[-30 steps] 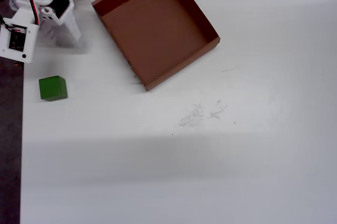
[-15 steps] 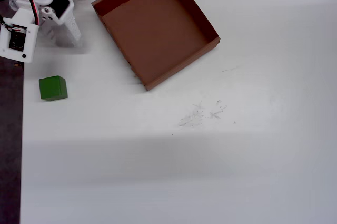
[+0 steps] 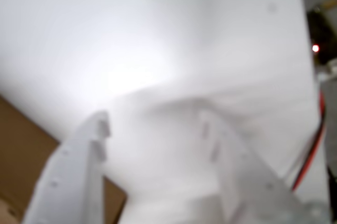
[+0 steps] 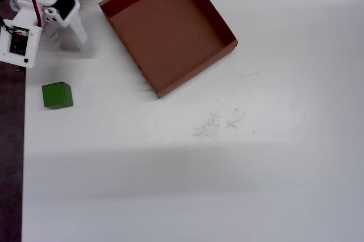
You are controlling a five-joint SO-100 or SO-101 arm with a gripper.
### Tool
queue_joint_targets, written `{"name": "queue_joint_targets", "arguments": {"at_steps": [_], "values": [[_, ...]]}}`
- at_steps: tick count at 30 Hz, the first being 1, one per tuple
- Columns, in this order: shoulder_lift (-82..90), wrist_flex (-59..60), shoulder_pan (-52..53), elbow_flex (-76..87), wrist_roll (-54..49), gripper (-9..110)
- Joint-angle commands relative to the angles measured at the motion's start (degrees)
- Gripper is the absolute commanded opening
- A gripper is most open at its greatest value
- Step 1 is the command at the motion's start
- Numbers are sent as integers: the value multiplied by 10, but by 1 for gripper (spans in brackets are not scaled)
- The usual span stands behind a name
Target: Grasp a green cube and put it in a box.
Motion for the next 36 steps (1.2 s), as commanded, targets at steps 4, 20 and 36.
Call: {"name": "queue_joint_targets", "arguments": {"at_steps": [4, 20, 36], "values": [[3, 4, -4, -3, 2, 23], [-3, -43, 5, -4, 2, 23], [-375, -171, 65, -226, -87, 27]]}}
